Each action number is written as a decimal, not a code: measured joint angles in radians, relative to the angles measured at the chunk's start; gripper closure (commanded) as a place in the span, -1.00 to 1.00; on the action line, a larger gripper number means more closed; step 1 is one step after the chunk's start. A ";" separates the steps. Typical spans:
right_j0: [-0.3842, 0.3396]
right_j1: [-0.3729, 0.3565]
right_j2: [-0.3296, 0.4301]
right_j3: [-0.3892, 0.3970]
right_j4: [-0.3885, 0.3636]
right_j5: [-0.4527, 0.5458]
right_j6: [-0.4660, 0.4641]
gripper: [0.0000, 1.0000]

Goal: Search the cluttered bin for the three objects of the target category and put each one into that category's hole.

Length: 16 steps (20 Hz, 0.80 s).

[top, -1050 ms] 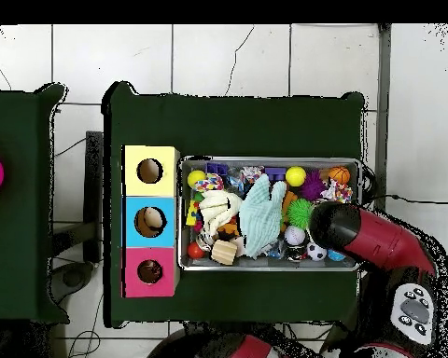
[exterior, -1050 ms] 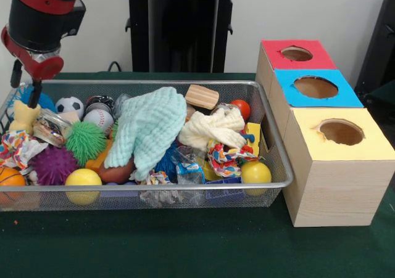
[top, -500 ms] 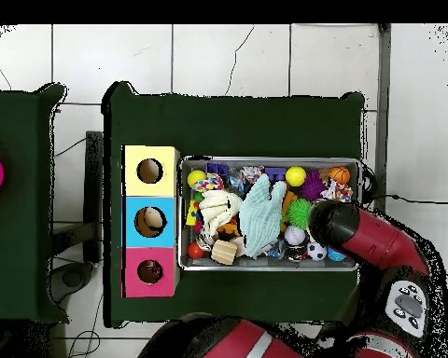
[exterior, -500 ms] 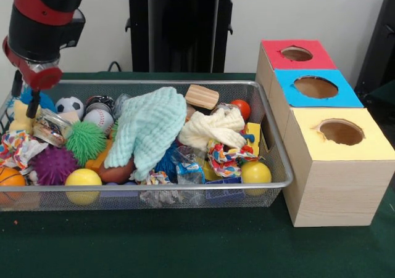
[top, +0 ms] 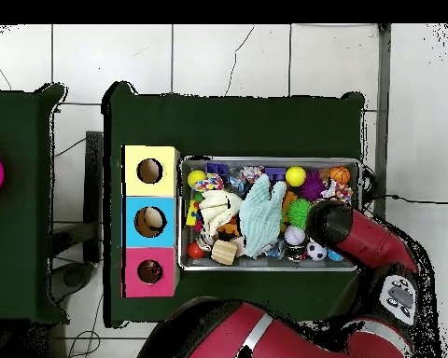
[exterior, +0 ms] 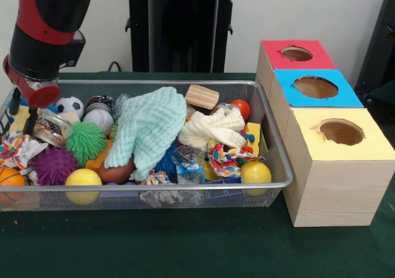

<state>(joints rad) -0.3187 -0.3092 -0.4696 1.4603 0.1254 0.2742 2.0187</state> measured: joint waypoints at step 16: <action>-0.001 0.014 -0.004 0.000 0.014 0.041 0.000 -1.00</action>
<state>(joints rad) -0.3194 -0.2954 -0.4733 1.4599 0.1396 0.3156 2.0187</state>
